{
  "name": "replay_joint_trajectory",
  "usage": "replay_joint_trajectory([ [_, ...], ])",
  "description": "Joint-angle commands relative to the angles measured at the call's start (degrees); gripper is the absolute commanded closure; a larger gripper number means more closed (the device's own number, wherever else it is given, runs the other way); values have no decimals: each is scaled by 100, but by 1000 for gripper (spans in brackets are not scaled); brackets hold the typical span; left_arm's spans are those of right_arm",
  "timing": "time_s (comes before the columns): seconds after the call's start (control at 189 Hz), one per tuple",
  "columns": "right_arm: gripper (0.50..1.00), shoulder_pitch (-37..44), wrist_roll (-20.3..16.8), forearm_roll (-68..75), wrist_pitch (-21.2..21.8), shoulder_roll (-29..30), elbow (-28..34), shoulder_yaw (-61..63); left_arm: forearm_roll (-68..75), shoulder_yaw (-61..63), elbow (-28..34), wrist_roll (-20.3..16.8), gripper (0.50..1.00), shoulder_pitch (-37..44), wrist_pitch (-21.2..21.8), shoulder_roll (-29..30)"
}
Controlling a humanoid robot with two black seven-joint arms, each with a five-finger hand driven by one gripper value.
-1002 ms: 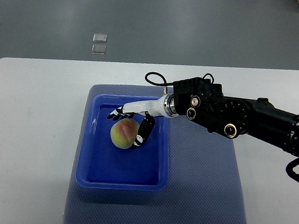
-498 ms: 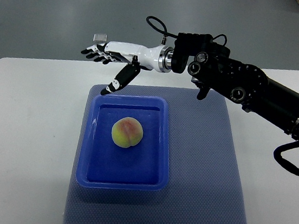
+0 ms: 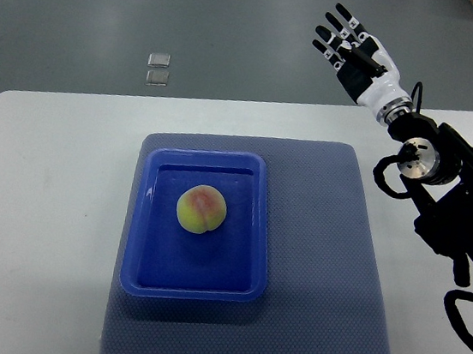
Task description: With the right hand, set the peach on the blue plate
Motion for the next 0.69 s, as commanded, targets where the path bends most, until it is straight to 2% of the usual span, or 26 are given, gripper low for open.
replay_joint_trajectory([
  [0.0, 568, -146, -12, 949, -16, 13, -326, 70, 0, 0, 0, 0, 500, -1, 0, 0],
  [0.122, 568, -243, 23, 1423, -7, 13, -510, 97, 0, 9, -8, 35, 500, -1, 0, 0],
  [0.334, 568, -366, 419, 1450, 177, 31, -519, 97, 0, 9, -8, 123, 500, -1, 0, 0],
  [0.392, 568, -366, 419, 1450, 204, 31, -519, 97, 0, 9, -8, 123, 500, -1, 0, 0],
  [0.398, 568, -366, 428, 1441, 369, 31, -519, 97, 0, 9, -8, 123, 500, -1, 0, 0],
  [0.509, 568, -375, 428, 1441, 713, 48, -519, 53, 0, 0, 0, 123, 500, 8, 0, 0],
  [0.689, 568, -375, 428, 1388, 757, 127, -519, 9, 0, 0, 0, 123, 500, -1, 0, 0],
])
